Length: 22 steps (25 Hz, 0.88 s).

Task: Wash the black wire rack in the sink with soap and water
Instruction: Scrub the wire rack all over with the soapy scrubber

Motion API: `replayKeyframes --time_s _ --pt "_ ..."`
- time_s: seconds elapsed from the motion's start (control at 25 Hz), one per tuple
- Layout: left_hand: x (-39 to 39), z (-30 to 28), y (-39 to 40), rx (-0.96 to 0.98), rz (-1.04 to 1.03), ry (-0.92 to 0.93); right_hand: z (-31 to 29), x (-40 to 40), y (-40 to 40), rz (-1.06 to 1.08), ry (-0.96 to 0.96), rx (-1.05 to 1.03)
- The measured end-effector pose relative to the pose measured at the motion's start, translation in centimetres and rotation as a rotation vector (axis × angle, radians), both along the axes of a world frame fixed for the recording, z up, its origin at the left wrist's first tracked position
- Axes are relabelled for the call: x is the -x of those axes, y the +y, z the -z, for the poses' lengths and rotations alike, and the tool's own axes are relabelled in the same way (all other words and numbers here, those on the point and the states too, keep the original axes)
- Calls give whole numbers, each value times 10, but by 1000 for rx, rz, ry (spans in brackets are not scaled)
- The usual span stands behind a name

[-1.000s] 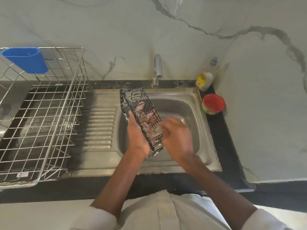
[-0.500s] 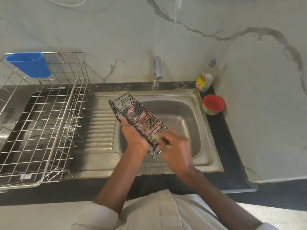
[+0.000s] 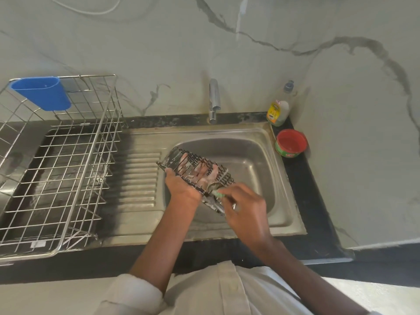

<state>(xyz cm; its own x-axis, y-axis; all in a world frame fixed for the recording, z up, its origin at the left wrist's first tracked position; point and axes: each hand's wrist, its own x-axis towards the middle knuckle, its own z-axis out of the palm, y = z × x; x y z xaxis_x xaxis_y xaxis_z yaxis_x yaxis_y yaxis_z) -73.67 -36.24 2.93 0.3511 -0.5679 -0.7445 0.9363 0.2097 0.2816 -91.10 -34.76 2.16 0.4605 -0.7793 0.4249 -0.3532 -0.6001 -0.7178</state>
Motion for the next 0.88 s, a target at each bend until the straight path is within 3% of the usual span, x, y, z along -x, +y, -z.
replayKeyframes --time_s 0.12,0.28,0.4,0.56,0.76,0.88 --pt "-4 -3 -11 43 -48 66 -8 -4 1 -79 -73 -5" --pt "-2 10 -22 -1 15 -10 -27 -19 -4 1 -108 59" --pt "10 6 -18 33 134 -94 -37 -22 -4 -54 45 117" --pt "27 -4 -8 69 214 -192 -52 -44 -34 -66 297 -54" --pt "21 -8 -2 44 277 -267 -50 -20 -19 -316 229 43" --pt "12 -1 0 27 247 -309 -36 5 -30 -189 297 22"
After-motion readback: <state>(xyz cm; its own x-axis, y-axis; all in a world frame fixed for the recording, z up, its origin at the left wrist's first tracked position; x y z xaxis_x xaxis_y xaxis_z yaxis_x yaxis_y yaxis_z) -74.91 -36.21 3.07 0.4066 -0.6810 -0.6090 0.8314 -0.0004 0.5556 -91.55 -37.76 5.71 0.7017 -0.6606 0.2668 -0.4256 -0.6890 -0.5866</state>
